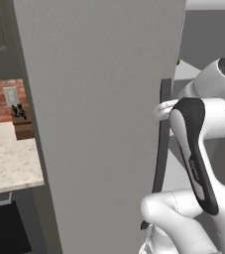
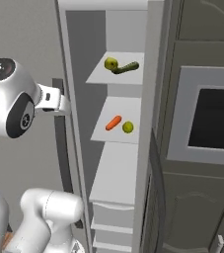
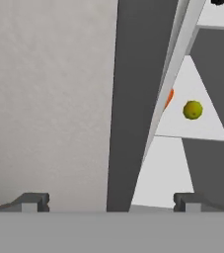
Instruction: Take the carrot and pear from the second highest rack and move them to the highest rack where the squash and pear are located, to maximize freezer space. Close the freezer door after rearranging.
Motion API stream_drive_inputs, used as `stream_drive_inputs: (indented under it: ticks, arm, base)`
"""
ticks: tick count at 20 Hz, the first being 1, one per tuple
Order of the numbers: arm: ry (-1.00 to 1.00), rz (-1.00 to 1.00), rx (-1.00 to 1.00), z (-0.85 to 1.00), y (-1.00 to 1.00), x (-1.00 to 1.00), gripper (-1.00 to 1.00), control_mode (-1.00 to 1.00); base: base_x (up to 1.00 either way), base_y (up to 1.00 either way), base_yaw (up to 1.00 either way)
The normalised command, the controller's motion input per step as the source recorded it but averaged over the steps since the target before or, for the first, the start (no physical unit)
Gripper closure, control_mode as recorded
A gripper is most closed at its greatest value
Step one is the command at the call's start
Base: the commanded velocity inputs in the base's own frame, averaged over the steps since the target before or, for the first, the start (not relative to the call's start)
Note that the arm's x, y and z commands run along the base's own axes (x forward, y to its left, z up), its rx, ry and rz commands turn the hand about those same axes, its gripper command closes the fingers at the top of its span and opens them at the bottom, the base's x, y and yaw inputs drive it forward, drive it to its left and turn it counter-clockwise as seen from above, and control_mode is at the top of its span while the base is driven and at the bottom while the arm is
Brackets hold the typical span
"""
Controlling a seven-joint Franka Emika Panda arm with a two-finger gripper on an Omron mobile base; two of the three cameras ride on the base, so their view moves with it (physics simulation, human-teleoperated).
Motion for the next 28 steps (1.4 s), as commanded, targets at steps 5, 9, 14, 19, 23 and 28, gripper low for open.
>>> stream_drive_inputs:
  ticks: [5, 9, 14, 19, 23, 28]
  arm:
    - [0.0, 0.0, 0.0, 0.0, 0.0, 0.0, -1.0, 1.0]
    - [0.0, 0.0, 0.0, 0.0, 0.0, 0.0, -1.0, 1.0]
    - [0.0, 0.0, 0.0, 0.0, 0.0, 0.0, -1.0, 1.0]
    - [0.0, 0.0, 0.0, 0.0, 0.0, 0.0, -1.0, 1.0]
    - [0.0, 0.0, 0.0, 0.0, 0.0, 0.0, -1.0, 1.0]
    - [0.01, -0.13, -0.01, -0.41, 0.0, 0.16, -1.0, -1.0]
  base:
    - [0.13, -0.4, -0.02]
    - [0.0, -0.69, 0.0]
    - [0.28, -0.33, 0.0]
    - [0.24, 0.0, 0.0]
    - [0.0, -0.03, 0.0]
    - [0.0, 0.0, 0.0]
